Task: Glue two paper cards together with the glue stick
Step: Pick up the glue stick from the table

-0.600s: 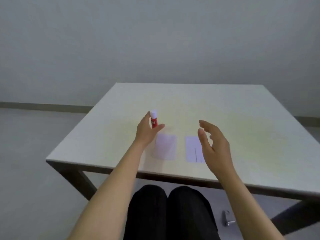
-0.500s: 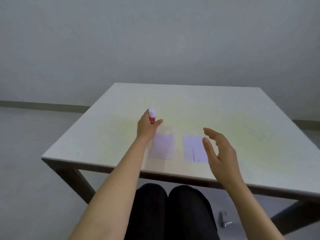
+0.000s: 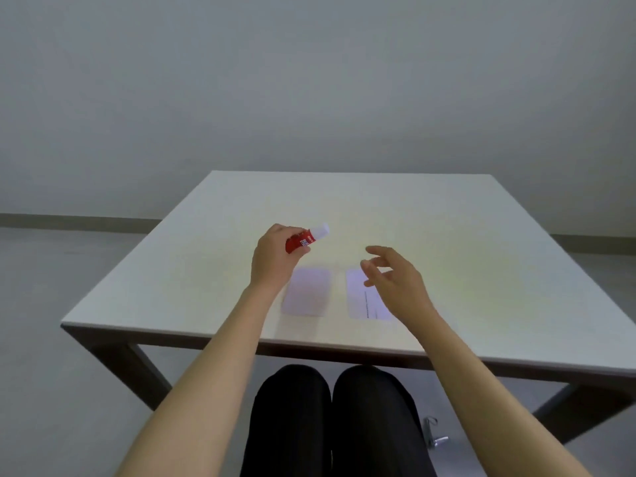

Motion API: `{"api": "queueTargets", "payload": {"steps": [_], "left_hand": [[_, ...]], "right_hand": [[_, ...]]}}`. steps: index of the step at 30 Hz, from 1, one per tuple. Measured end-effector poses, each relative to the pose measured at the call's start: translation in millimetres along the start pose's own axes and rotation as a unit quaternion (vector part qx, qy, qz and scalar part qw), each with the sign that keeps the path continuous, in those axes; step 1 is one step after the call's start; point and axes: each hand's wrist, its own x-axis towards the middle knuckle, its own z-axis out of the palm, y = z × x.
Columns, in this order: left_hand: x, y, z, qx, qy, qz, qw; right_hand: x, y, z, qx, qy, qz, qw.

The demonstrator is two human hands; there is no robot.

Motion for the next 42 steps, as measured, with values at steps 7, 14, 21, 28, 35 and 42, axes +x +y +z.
{"api": "queueTargets", "payload": {"steps": [7, 14, 21, 28, 35, 42], "left_hand": [[-6.9, 28.5, 0.6, 0.074, -0.018, 0.118, 0.99], [-5.8, 33.1, 0.5, 0.084, 0.004, 0.101, 0.991], [-9.0, 33.7, 4.7, 0.099, -0.024, 0.129, 0.986], [-6.8, 27.8, -0.4, 0.109, -0.027, 0.12, 0.986], [-8.4, 16.5, -0.9, 0.115, -0.032, 0.094, 0.988], [-8.5, 11.1, 3.4, 0.112, -0.053, 0.09, 0.988]], "right_hand": [[52.6, -31.5, 13.1, 0.05, -0.047, 0.125, 0.99], [59.2, -30.5, 12.1, 0.056, -0.086, -0.005, 0.995], [54.7, -29.7, 12.6, 0.036, -0.016, 0.041, 0.998], [54.2, -33.4, 16.0, 0.019, -0.056, 0.056, 0.997], [59.5, -28.1, 14.8, 0.046, -0.123, 0.032, 0.991], [68.5, -24.9, 25.8, -0.022, -0.1, 0.069, 0.992]]}}
